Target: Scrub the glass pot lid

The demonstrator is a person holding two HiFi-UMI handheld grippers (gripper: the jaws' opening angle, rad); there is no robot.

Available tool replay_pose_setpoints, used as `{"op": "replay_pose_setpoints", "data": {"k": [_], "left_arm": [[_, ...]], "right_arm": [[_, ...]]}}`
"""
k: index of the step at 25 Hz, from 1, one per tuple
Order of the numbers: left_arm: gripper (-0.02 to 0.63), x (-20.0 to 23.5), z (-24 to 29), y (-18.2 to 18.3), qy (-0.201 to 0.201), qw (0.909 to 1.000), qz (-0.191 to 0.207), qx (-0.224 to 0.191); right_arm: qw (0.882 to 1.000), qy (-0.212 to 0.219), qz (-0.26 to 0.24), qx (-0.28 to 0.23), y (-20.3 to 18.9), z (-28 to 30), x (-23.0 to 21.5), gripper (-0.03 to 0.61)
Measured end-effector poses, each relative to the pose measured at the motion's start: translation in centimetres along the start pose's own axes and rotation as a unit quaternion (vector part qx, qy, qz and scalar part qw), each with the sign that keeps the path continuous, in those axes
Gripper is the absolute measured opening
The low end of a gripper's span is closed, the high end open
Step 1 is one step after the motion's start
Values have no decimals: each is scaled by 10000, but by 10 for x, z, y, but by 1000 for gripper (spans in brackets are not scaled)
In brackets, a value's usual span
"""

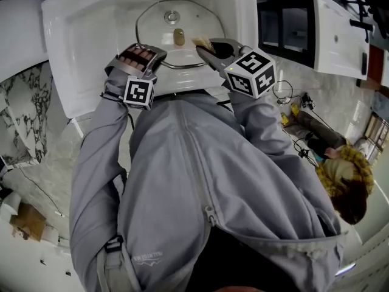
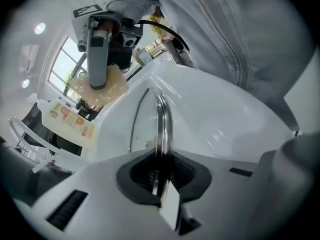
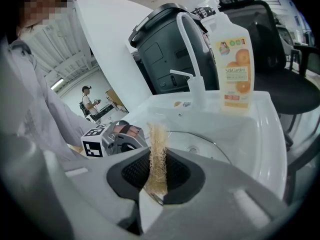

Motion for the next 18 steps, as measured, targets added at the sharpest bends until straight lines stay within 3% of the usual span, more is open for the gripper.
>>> {"op": "replay_pose_setpoints", "data": {"k": [4, 7, 11, 15, 18], "left_arm": [[18, 16, -8, 14, 206, 9983, -552, -25], [17, 27, -17, 22, 392, 9918, -1215, 47], [18, 26, -25, 26, 527, 9842, -1659, 313], [18, 33, -33, 28, 710, 9668, -2414, 455], [18, 42, -42, 28, 922, 9473, -3030, 490]], "right_arm": [[9999, -37, -92, -136, 3, -11, 0, 48], [9994, -68, -133, -309, 6, -19, -1, 46], [9972, -106, -333, -654, 20, -35, -1, 48], [9906, 46, -527, -1263, 41, -58, 6, 47], [9869, 63, -808, -1398, 51, -66, 9, 48]]}}
Point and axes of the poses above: the fingertips, and each gripper's own axes: z forward along the fingers, x to its left, y out of its top, the point moved 8 cm from there along -z, backward along the fingers, and after that the axes turned 6 degrees about y, right-handed, at the moved point
